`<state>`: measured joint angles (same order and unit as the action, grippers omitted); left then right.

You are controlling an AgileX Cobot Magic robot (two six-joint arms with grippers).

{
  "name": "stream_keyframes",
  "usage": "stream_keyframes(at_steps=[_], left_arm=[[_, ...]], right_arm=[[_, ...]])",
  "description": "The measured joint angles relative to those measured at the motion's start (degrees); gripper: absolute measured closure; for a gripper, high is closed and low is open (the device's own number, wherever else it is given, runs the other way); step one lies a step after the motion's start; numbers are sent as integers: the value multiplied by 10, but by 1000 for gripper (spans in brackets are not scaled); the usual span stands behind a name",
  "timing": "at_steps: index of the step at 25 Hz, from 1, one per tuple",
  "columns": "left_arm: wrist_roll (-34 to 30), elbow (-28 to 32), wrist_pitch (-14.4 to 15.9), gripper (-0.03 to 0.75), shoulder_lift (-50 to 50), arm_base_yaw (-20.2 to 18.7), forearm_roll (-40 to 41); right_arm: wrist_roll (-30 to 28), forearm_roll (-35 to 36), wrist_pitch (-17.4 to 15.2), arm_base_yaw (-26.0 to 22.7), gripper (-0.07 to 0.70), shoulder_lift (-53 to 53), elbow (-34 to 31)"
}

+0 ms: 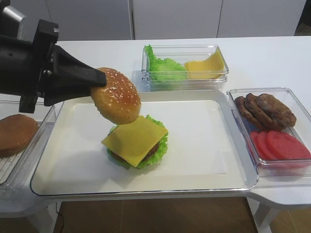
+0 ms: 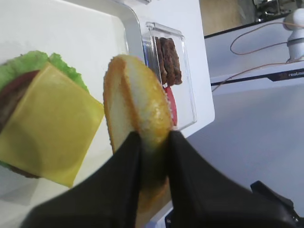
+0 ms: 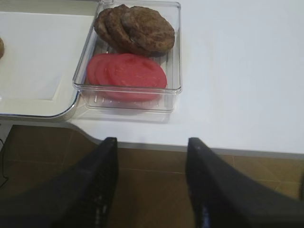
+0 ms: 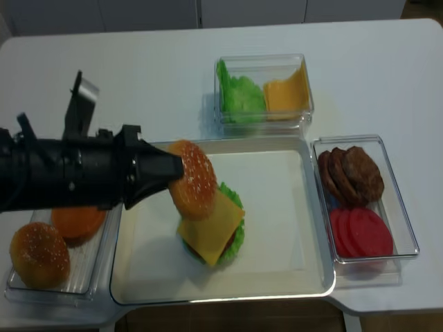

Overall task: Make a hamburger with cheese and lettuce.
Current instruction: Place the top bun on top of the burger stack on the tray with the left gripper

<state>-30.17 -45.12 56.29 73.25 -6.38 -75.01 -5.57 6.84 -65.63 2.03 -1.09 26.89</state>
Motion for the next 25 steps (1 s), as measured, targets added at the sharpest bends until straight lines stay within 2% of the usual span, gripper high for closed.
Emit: stream_keyframes(at_steps=[4,15,19,25], left_arm=[[-3,0,22,596,9,0,0],[-10,0,35,598,46,-3,-9],[-18,0,52,598,69,-5,-26],[-29,0,52,598,88,-6,-33]], right_arm=[[0,0,0,0,260,0,0],[0,0,0,0,260,0,0],[0,0,0,0,260,0,0],[0,0,0,0,260,0,0]])
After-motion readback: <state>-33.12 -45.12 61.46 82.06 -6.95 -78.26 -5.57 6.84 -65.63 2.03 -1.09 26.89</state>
